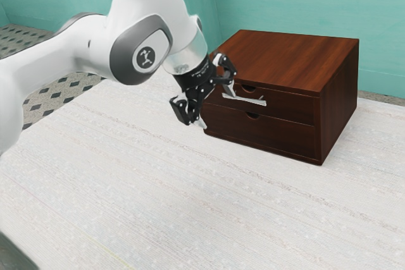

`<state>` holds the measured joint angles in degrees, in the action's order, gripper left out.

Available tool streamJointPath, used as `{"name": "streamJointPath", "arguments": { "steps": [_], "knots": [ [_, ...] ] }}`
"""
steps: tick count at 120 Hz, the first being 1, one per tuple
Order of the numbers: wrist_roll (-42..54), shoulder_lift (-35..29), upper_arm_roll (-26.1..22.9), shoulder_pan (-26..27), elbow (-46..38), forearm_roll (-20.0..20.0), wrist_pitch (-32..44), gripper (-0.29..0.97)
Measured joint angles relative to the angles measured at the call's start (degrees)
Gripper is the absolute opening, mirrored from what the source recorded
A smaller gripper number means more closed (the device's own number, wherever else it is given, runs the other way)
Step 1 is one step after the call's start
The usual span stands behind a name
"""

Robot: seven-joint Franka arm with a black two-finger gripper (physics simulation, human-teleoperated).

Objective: Pull the drawer handle with one arm to open the drawer

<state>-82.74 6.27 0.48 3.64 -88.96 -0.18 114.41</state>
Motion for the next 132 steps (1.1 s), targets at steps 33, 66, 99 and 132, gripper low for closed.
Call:
{"name": "streamJointPath", "arguments": {
  "steps": [33,66,99,132],
  "knots": [
    [-3.53,1.88,0.05,-0.34,-0.44,0.01,5.34,0.68],
    [-5.82,3.67,0.05,-0.54,-0.09,0.00,8.10,0.68],
    [-7.27,5.64,0.05,-0.78,1.02,-0.06,9.01,0.68],
    [-8.15,8.54,0.05,-1.56,4.52,-0.09,9.19,0.68]
  ]
}}
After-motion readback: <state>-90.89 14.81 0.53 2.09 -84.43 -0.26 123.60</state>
